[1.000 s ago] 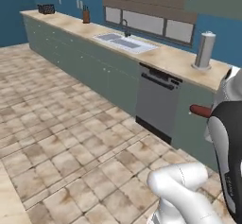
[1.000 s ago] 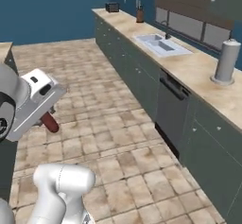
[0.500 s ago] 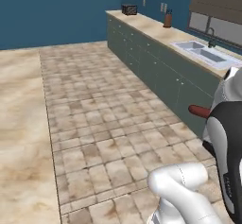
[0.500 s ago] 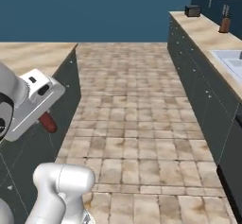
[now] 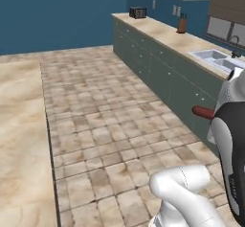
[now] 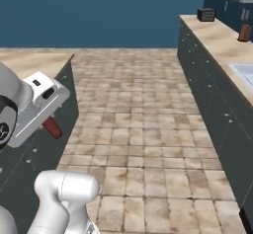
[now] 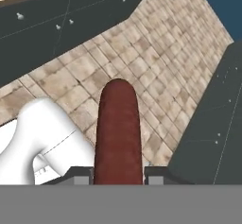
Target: Retrieve the sausage and cheese from the fridge and place them on the cutting board on the counter.
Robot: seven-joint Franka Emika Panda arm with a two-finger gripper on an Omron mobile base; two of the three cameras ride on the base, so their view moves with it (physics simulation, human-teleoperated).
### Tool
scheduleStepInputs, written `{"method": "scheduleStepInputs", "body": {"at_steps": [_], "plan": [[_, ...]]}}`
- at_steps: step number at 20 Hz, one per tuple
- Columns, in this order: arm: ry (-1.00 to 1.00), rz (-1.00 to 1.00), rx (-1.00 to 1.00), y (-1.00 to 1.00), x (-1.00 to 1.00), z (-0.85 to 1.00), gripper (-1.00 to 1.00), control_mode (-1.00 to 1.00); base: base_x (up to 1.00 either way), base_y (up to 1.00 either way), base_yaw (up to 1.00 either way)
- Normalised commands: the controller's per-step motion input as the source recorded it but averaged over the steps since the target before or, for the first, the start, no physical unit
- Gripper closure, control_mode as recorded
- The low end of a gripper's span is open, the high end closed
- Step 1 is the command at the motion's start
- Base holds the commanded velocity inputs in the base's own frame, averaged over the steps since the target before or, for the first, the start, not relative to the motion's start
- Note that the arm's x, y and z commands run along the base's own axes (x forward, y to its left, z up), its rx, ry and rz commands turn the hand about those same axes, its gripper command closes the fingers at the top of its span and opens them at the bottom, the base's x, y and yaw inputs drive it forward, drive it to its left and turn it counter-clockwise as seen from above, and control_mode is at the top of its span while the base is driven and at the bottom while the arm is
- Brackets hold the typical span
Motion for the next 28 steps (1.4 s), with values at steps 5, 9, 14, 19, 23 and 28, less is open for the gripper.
{"method": "scheduleStepInputs", "body": {"at_steps": [5, 9, 14, 19, 23, 28], "plan": [[0.00, 0.00, 0.00, 0.00, 0.00, 0.00, 1.00, 1.00, 1.00, -0.02, 0.00], [0.00, 0.00, 0.00, 0.00, 0.00, 0.00, 1.00, 1.00, 1.00, 0.00, 0.00], [0.00, 0.00, 0.00, 0.00, 0.00, 0.00, 1.00, 1.00, 1.00, 0.16, 0.00], [0.00, 0.00, 0.00, 0.00, 0.00, 0.00, 1.00, 1.00, 1.00, 0.37, 0.03], [0.00, 0.00, 0.00, 0.00, 0.00, 0.00, 1.00, 1.00, 1.00, 0.49, 0.09], [0.00, 0.00, 0.00, 0.00, 0.00, 0.00, 1.00, 1.00, 1.00, 0.39, 0.03]]}}
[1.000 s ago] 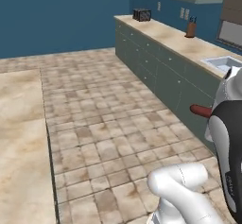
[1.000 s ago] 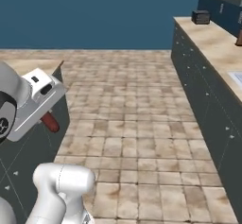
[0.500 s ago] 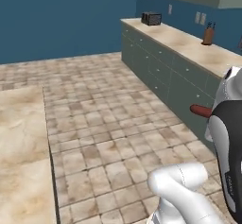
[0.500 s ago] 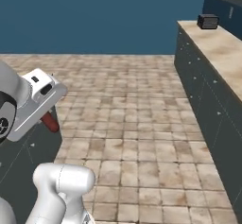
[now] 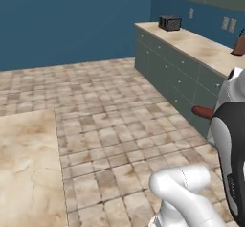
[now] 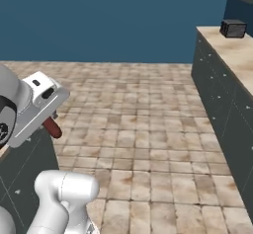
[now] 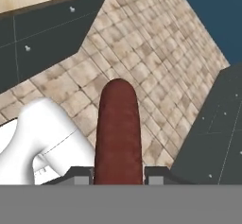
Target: Retrieve the sausage and cheese from the fridge and place them on the cutting board on the counter.
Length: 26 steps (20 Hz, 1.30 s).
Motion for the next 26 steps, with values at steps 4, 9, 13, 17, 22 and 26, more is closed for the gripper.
{"method": "scheduleStepInputs", "body": {"at_steps": [4, 9, 13, 17, 22, 26], "plan": [[0.00, 0.00, 0.00, 0.00, 0.00, 0.00, 1.00, 1.00, 1.00, 0.44, 0.05], [0.00, 0.00, 0.00, 0.00, 0.00, 0.00, 1.00, 1.00, 1.00, 0.31, 0.03], [0.00, 0.00, 0.00, 0.00, 0.00, 0.00, 1.00, 1.00, 1.00, 0.00, 0.02], [0.00, 0.00, 0.00, 0.00, 0.00, 0.00, 1.00, 1.00, 1.00, 0.00, 0.00], [0.00, 0.00, 0.00, 0.00, 0.00, 0.00, 1.00, 1.00, 1.00, 0.08, 0.27], [0.00, 0.00, 0.00, 0.00, 0.00, 0.00, 1.00, 1.00, 0.93, 0.00, 0.87]]}}
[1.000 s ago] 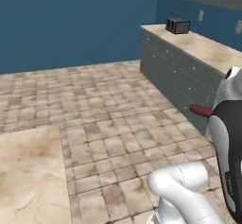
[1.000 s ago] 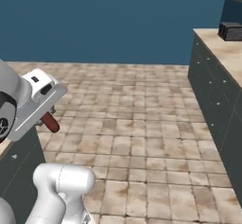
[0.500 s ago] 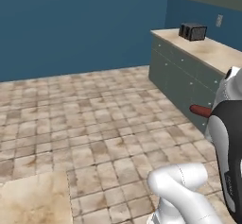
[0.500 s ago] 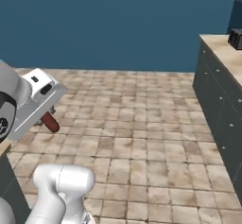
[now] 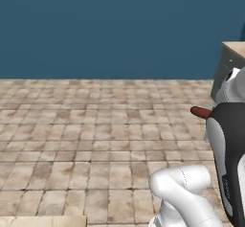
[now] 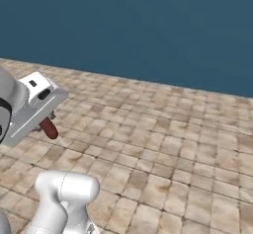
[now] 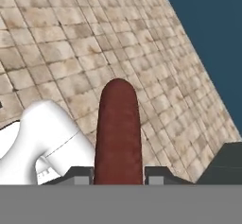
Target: Retrieve the sausage and cheese from the fridge and place them on the cutting board on the counter.
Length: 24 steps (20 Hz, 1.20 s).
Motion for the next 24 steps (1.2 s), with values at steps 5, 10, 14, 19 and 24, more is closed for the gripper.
{"method": "scheduleStepInputs", "body": {"at_steps": [5, 10, 14, 19, 24], "plan": [[0.00, 0.00, 0.00, 0.00, 0.00, 0.00, 1.00, 1.00, 0.79, 0.00, 0.97], [0.00, 0.00, 0.00, 0.00, 0.00, 0.00, 1.00, 1.00, 0.90, -0.04, 0.90], [0.00, 0.00, 0.00, 0.00, 0.00, 0.00, 1.00, 1.00, 1.00, -0.26, 0.63], [0.00, 0.00, 0.00, 0.00, 0.00, 0.00, 1.00, 1.00, 1.00, -0.03, 0.40], [0.00, 0.00, 0.00, 0.00, 0.00, 0.00, 1.00, 1.00, 1.00, -0.02, 0.53]]}}
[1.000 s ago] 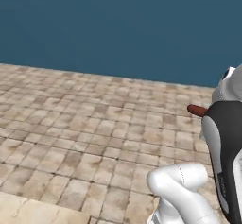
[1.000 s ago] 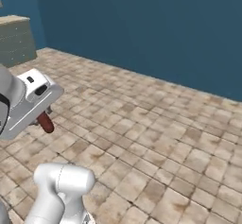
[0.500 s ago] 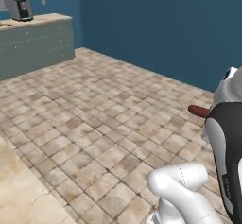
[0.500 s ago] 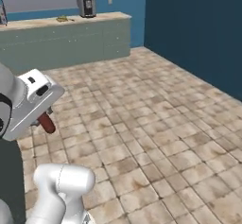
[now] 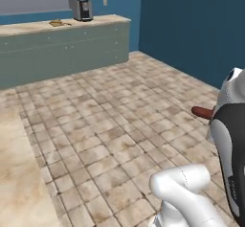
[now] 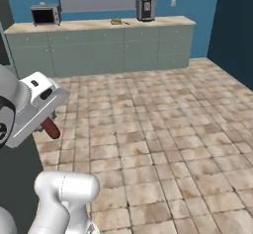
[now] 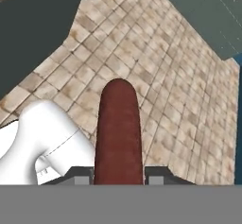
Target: Retrieve the sausage and cheese from the fridge and place them on the cutting board on the counter.
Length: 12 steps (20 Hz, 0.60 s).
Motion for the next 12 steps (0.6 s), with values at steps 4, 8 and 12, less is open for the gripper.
{"method": "scheduleStepInputs", "body": {"at_steps": [4, 8, 12], "plan": [[0.00, 0.00, 0.00, 0.00, 0.00, 0.00, 1.00, 1.00, 1.00, -0.31, 0.35], [0.00, 0.00, 0.00, 0.00, 0.00, 0.00, 1.00, 1.00, 1.00, -0.27, 0.28], [0.00, 0.00, 0.00, 0.00, 0.00, 0.00, 1.00, 1.00, 1.00, -0.39, 0.18]]}}
